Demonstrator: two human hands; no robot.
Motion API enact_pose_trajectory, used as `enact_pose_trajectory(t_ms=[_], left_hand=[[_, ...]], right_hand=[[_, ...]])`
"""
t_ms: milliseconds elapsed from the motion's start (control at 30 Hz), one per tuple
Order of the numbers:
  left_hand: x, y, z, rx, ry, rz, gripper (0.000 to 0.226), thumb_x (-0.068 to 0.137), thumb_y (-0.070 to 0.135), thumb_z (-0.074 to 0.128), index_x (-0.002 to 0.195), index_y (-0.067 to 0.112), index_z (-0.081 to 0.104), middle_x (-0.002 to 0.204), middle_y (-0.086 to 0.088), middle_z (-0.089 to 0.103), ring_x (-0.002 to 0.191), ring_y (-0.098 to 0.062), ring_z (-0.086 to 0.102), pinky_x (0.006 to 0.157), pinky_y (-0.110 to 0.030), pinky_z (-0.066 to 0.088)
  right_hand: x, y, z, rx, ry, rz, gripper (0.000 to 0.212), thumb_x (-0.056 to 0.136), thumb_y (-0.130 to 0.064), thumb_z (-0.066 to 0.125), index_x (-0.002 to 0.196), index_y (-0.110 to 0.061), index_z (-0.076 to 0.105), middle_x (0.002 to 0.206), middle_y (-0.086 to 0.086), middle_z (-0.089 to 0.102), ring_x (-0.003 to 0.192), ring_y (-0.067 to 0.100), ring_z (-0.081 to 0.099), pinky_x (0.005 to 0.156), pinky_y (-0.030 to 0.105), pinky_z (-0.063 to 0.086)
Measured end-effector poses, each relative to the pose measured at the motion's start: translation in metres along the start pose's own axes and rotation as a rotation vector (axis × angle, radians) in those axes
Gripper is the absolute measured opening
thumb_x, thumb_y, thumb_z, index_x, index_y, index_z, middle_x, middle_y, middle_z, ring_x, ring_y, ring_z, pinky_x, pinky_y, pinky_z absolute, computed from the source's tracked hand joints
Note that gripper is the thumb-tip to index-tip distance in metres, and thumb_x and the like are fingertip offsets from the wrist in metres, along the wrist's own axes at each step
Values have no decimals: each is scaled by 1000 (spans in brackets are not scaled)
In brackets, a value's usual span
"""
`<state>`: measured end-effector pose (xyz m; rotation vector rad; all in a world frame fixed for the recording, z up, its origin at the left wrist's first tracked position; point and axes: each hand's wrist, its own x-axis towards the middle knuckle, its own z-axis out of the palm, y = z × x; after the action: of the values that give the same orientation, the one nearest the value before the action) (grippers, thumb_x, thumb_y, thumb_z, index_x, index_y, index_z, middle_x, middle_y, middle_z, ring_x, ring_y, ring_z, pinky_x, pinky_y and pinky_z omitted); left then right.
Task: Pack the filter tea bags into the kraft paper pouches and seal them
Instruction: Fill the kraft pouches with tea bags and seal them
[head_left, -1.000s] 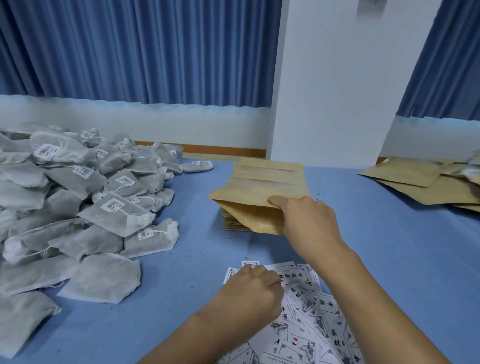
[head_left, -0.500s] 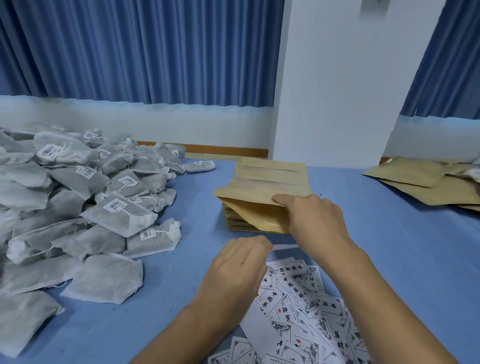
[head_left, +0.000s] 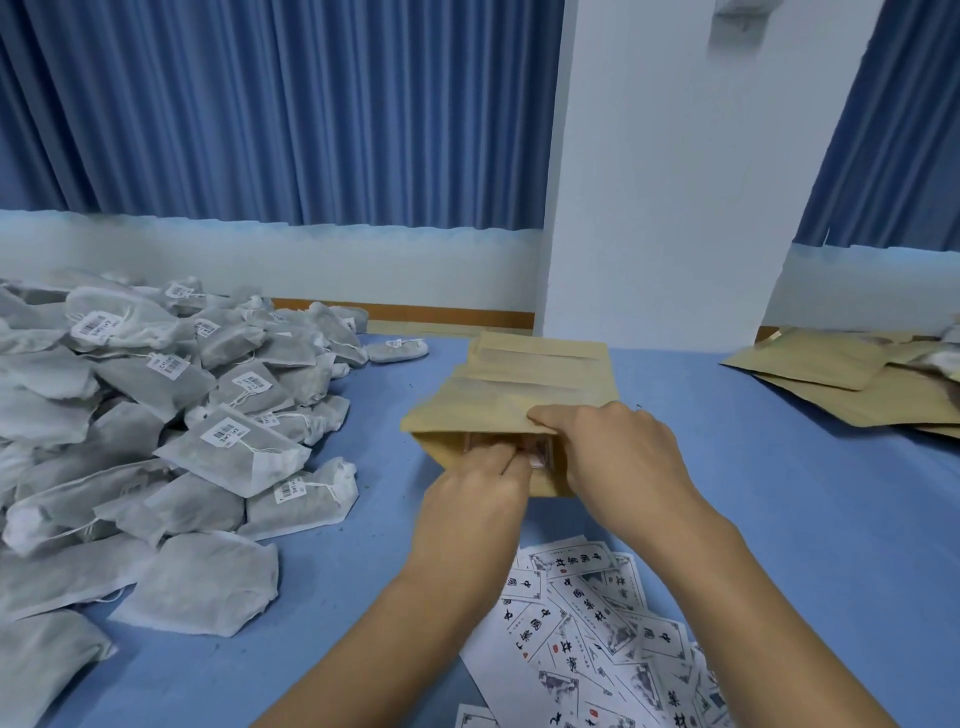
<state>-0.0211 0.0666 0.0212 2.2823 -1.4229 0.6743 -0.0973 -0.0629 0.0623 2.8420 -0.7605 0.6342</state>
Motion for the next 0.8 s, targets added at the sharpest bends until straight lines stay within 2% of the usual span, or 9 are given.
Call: enact_pose_trajectory(t_ms=[133, 200, 267, 400, 500, 600, 667, 733, 800], left_hand=[[35, 10, 9, 51, -336, -159, 29, 92, 12, 57, 120, 20, 57, 118, -4, 62, 108, -28, 61, 74, -34, 39], [61, 8, 21, 44, -473, -130, 34, 97, 20, 55, 131, 20, 53, 134, -6, 54, 126, -30, 50, 97, -38, 40], [83, 3, 32, -46, -621, -126, 41, 104, 25, 46, 144, 19, 43, 149, -9, 41, 141, -26, 35, 115, -36, 22], [95, -22, 56, -399, -676, -318, 45, 107, 26, 43, 151, 16, 34, 146, -7, 42, 145, -21, 30, 113, -26, 15], [105, -26, 60, -419, -690, -308, 48, 107, 30, 43, 151, 20, 29, 157, -4, 32, 144, -19, 27, 113, -25, 15], [110, -15, 39, -195, -512, -85, 41, 104, 26, 42, 145, 22, 42, 153, -6, 40, 141, -27, 35, 117, -37, 23], [92, -14, 22, -226, -310, 55, 25, 97, 24, 44, 117, 23, 59, 125, -9, 62, 115, -33, 58, 91, -42, 48], [58, -24, 11, -258, -68, 219, 18, 95, 25, 44, 90, 21, 61, 93, -7, 68, 83, -31, 64, 64, -38, 47], [20, -43, 6, -259, 217, 305, 23, 96, 20, 49, 80, 13, 65, 79, -4, 65, 69, -27, 59, 60, -38, 44]], right_hand=[[-1, -6, -1, -24, -30, -25, 54, 80, -7, 48, 123, -39, 55, 67, -2, 43, 56, 24, 33, 55, 34, 30], [-2, -8, -4, -35, -20, -35, 56, 78, -7, 47, 124, -39, 53, 62, -5, 33, 52, 18, 26, 52, 33, 25], [-1, -8, -9, -42, 2, -26, 57, 77, -6, 45, 122, -39, 50, 61, -4, 33, 50, 18, 24, 49, 32, 21], [0, -10, -12, -47, 8, 6, 69, 74, -2, 45, 129, -45, 43, 60, -4, 33, 50, 17, 25, 48, 32, 20], [2, -10, -7, -36, 22, 32, 76, 76, 0, 44, 136, -46, 38, 63, -5, 36, 53, 20, 36, 51, 32, 26], [12, -7, 0, -19, 58, 76, 68, 82, -6, 44, 138, -44, 36, 88, -4, 59, 70, 28, 47, 59, 33, 34], [20, -2, 4, 1, 60, 113, 60, 85, -12, 45, 136, -44, 38, 91, 0, 63, 71, 29, 45, 60, 34, 35], [25, 2, 7, 3, 39, 127, 57, 85, -14, 46, 132, -46, 41, 87, 2, 61, 74, 31, 52, 61, 34, 35], [28, 3, 11, -21, 18, 129, 64, 84, -11, 48, 134, -51, 42, 94, 3, 65, 83, 32, 61, 63, 33, 33]])
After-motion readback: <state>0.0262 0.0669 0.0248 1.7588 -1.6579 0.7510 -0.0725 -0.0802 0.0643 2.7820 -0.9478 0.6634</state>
